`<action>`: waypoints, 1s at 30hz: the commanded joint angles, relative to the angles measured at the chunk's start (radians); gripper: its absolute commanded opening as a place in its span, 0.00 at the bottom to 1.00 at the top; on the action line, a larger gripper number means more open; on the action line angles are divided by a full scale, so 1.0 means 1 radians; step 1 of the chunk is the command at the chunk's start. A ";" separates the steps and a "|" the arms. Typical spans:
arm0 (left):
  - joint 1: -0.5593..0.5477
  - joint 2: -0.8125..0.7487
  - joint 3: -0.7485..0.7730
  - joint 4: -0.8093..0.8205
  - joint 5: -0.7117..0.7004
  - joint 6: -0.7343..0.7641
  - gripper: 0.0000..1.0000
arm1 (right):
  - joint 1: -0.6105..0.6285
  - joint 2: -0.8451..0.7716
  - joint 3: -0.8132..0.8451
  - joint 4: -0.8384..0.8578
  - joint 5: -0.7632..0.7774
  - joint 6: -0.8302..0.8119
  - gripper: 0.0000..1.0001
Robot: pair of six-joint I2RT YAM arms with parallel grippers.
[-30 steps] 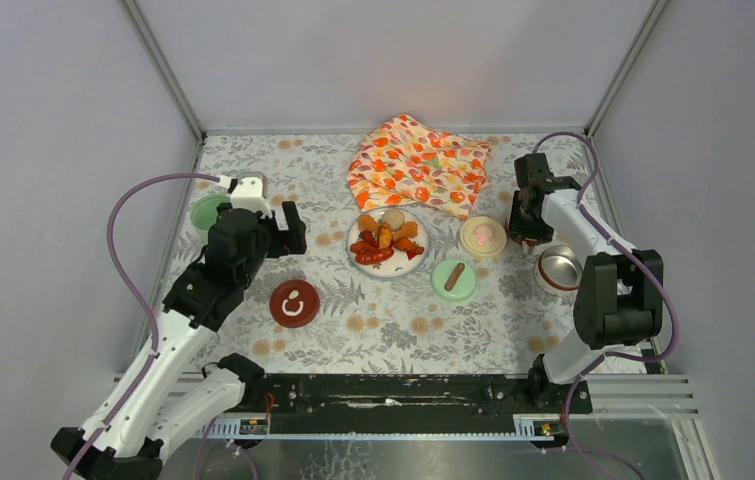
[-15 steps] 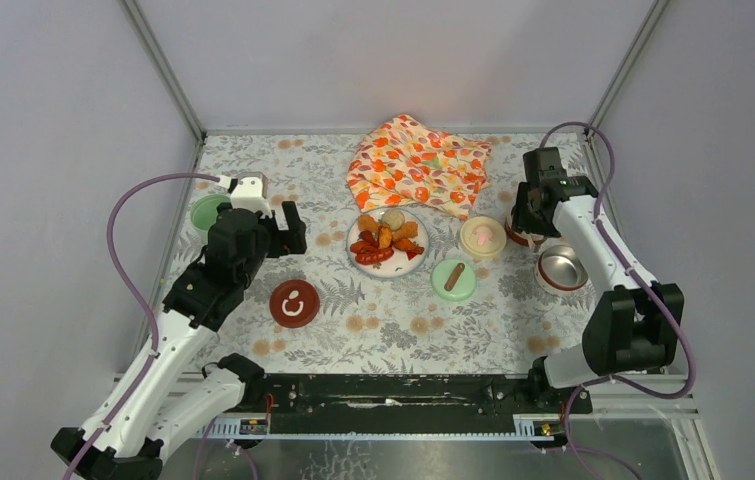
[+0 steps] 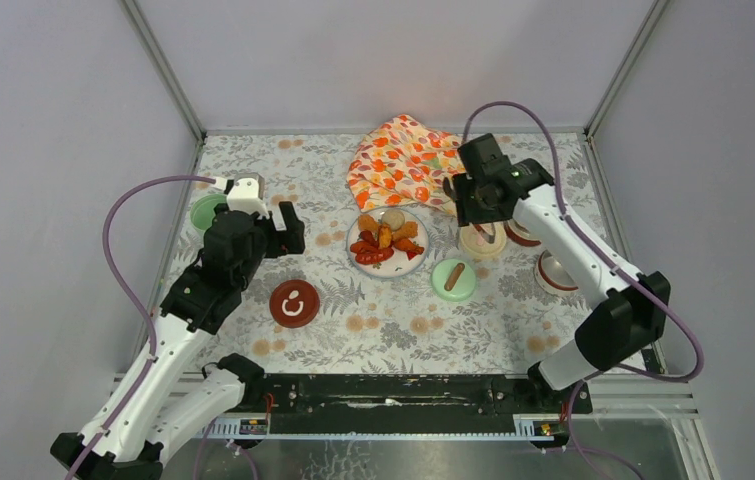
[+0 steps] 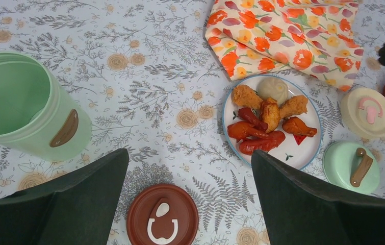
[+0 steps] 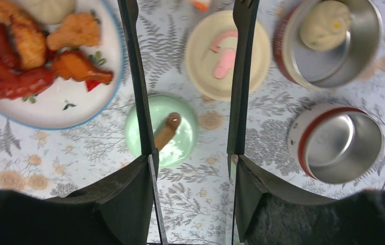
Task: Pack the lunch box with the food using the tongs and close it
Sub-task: Pick up the fake food from the plate.
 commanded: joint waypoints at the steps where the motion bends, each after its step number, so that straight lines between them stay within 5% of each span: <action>1: 0.010 -0.010 -0.008 0.065 0.006 0.003 0.98 | 0.088 0.059 0.087 -0.035 -0.047 -0.021 0.58; 30: 0.021 0.011 -0.011 0.065 0.027 0.006 0.98 | 0.236 0.441 0.315 0.042 -0.109 -0.091 0.55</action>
